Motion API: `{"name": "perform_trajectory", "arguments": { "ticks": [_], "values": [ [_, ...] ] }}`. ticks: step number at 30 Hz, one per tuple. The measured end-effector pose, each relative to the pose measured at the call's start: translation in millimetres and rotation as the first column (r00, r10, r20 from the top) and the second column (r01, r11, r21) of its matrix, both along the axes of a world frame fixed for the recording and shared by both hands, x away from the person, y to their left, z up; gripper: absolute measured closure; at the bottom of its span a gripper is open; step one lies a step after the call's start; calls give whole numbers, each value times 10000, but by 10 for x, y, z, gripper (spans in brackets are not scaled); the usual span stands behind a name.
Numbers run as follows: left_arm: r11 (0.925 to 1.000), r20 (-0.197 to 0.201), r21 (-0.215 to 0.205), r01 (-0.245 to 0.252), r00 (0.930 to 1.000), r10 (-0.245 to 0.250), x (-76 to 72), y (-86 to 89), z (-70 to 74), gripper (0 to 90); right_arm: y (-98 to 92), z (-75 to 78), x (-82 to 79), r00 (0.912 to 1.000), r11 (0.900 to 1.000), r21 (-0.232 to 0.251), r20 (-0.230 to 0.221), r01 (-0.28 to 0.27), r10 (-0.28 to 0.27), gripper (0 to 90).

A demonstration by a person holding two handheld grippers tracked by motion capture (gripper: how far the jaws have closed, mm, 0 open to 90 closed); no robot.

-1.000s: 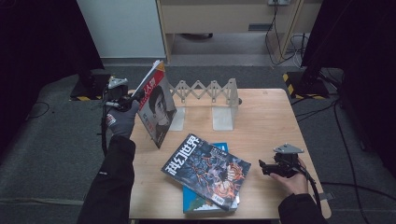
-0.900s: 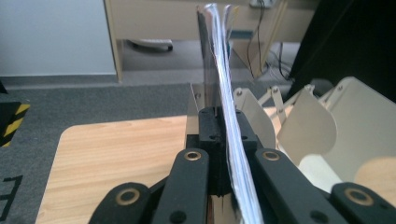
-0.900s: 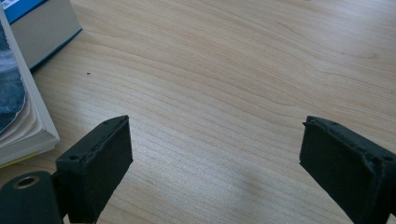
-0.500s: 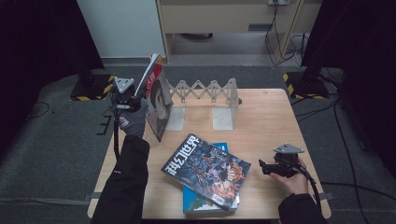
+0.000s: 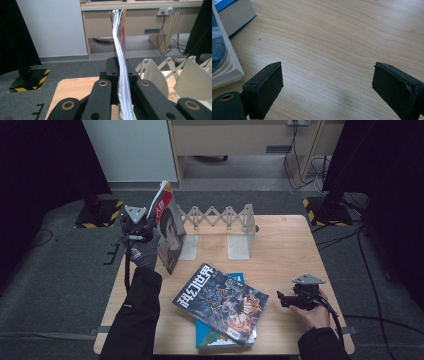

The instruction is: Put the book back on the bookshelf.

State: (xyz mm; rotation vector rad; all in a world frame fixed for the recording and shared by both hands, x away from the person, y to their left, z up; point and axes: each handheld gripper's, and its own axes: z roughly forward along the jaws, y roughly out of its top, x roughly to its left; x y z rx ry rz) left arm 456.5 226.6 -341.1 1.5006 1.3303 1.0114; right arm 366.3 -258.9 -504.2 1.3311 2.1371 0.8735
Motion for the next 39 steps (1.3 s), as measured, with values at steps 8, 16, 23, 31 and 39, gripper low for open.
{"name": "perform_trajectory", "arguments": {
  "ticks": [8, 16, 23, 31, 39],
  "values": [
    [9994, 47, -180, 292, 9996, -291, -26, 16, -76, 857, 4, -4, 0, 10000, 10000, -43, -22, -12, 12, 101],
    [9986, -117, -105, 524, 9986, -525, -44, 17, -97, 801, 5, 0, -2, 10000, 10000, -16, 3, -6, 6, 101],
    [9968, 40, -269, 748, 9972, -747, -82, 47, -140, 703, 7, 3, -1, 10000, 10000, 15, 39, -8, 8, 100],
    [9952, 165, -258, 941, 9955, -937, -156, 65, -134, 599, 3, 11, -3, 10000, 10000, 71, 59, -43, 42, 99],
    [9944, 267, -448, 962, 9951, -951, -208, 145, -114, 517, 6, 22, -5, 10000, 9999, 140, 83, -5, 4, 99]
  ]
}}
